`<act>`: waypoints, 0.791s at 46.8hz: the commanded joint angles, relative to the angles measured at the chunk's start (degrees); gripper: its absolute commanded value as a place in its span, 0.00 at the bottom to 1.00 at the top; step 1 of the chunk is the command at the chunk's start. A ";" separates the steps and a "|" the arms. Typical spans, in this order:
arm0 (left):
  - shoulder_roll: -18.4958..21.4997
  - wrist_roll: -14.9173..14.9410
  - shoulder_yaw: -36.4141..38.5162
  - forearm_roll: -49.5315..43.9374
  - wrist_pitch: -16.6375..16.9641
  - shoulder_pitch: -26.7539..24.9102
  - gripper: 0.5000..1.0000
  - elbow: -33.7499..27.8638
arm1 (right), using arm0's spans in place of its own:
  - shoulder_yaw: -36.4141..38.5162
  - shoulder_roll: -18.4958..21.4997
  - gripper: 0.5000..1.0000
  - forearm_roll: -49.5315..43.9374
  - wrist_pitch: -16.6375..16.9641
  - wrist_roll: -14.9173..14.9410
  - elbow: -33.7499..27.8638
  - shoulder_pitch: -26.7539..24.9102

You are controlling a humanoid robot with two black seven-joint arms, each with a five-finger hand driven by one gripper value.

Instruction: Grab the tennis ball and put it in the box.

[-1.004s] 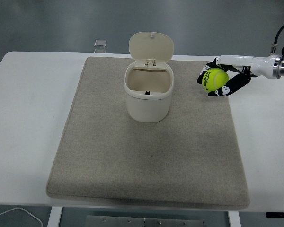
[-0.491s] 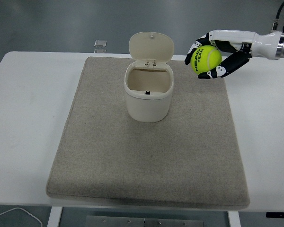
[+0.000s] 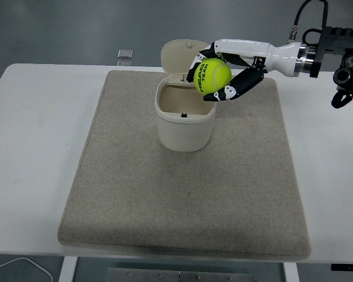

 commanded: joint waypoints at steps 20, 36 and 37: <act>0.00 0.00 -0.01 0.00 0.00 0.00 0.99 0.03 | -0.81 4.10 0.00 -0.27 -4.24 -1.51 -1.18 -0.08; 0.00 0.00 -0.01 0.00 0.00 0.00 0.99 -0.05 | -0.81 4.36 0.00 -0.19 -4.33 -1.69 -1.26 -0.79; 0.00 0.00 -0.01 0.00 0.00 0.00 0.99 0.03 | -0.81 4.45 0.05 -0.19 -4.41 -1.69 -1.35 -0.79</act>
